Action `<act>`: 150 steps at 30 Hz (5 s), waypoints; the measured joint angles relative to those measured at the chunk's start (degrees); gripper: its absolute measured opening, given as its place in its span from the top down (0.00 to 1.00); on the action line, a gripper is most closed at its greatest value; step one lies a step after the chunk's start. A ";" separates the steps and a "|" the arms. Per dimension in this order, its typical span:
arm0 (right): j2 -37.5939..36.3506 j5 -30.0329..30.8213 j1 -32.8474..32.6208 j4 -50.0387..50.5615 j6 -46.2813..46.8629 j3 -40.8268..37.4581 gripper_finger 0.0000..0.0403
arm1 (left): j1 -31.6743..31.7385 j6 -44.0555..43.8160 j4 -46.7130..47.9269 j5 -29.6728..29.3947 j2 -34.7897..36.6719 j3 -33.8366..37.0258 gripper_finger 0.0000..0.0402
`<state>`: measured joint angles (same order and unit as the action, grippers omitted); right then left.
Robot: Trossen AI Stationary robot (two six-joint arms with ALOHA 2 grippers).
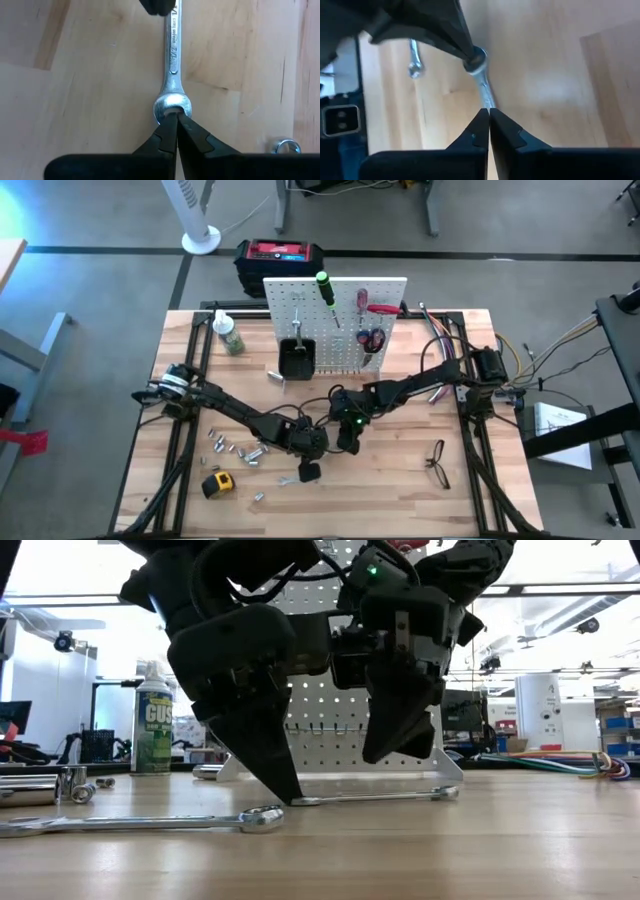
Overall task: Hang tools onto peg board
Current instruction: Hang the wrench on the pegboard
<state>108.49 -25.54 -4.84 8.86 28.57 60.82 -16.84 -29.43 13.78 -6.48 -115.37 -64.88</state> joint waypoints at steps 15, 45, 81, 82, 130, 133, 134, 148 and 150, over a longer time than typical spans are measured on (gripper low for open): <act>-6.69 9.80 -5.56 8.31 24.95 -8.73 0.66 | 0.00 -0.83 -0.70 0.57 0.00 0.15 1.00; -3.92 3.87 -6.82 -17.31 31.74 -18.93 0.60 | -0.11 -1.10 -1.69 -0.09 -0.02 0.43 1.00; -8.38 9.01 -10.50 -17.39 47.05 -20.57 0.70 | 0.13 -4.34 -4.02 -3.06 -0.28 0.57 1.00; -8.46 9.28 -10.27 -17.31 46.90 -20.57 0.70 | 0.13 -4.38 -4.13 -3.11 -0.31 0.57 1.00; -14.59 29.31 -18.96 -13.86 72.05 -26.16 0.69 | -1.26 -6.01 -11.49 -13.20 -2.60 0.52 1.00; -16.37 30.15 -20.90 -13.17 75.56 -27.20 0.69 | -1.40 -6.08 -11.68 -13.55 -2.64 0.52 1.00; -16.97 30.27 -21.38 -12.54 76.61 -27.36 0.69 | -1.40 -6.08 -11.69 -13.53 -2.64 0.52 1.00; -17.70 29.42 -16.43 -13.99 73.67 -28.83 0.72 | -1.44 -5.53 -12.15 -13.75 -2.67 0.52 1.00; -17.70 30.27 -15.34 -13.83 72.18 -28.85 0.71 | -1.44 -5.38 -12.17 -13.72 -2.67 0.52 1.00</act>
<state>90.78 4.73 -20.19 -4.97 100.76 31.96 -18.28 -34.82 1.61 -20.20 -118.04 -64.36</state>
